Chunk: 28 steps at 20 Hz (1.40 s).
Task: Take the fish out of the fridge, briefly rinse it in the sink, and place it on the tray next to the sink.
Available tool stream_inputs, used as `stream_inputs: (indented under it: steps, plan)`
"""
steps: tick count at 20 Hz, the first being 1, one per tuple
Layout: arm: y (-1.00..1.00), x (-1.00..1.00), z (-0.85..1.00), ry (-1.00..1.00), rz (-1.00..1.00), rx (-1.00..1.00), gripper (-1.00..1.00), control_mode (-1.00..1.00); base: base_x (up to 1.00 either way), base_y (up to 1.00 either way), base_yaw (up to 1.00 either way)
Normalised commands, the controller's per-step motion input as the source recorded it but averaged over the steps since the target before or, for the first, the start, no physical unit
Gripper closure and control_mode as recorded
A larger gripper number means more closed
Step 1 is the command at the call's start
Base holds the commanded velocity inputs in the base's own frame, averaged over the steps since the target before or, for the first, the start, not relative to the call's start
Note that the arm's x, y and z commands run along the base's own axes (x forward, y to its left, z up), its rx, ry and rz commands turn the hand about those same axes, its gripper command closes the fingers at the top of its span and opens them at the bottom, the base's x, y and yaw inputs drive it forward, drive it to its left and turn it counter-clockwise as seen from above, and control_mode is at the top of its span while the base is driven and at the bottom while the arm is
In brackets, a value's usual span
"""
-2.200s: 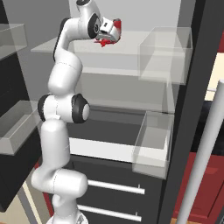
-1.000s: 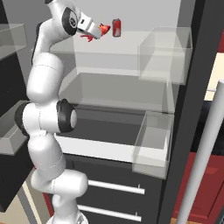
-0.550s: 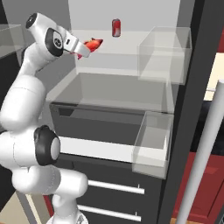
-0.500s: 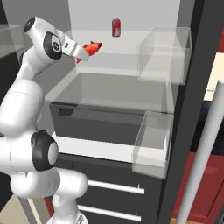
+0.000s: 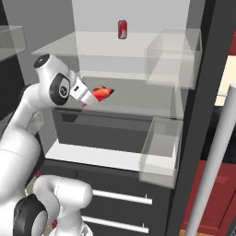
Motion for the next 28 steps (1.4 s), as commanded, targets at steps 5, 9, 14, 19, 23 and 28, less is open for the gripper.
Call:
stream_inputs:
  steps: [5, 9, 14, 19, 23, 28]
  plan:
    - [-0.59, -0.93, -0.9, 0.02, 0.0, 0.25, 1.0, -1.0, 0.0, 0.0, 0.0]
    - [0.0, 0.0, 0.0, 0.0, 0.0, 0.0, 1.0, 1.0, -1.0, 0.14, 0.0]
    - [0.0, 0.0, 0.0, 0.0, 0.0, 0.0, 1.0, 1.0, -1.0, 0.66, -0.02]
    - [0.0, 0.0, 0.0, 0.0, 0.0, 0.0, 1.0, 1.0, -1.0, 0.9, -0.35]
    - [0.0, 0.0, 0.0, 0.0, 0.0, 0.0, 1.0, 1.0, -0.93, 0.32, -0.78]
    - [0.0, 0.0, 0.0, 0.0, 0.0, 0.0, 1.0, 1.0, -0.41, -0.03, -0.92]
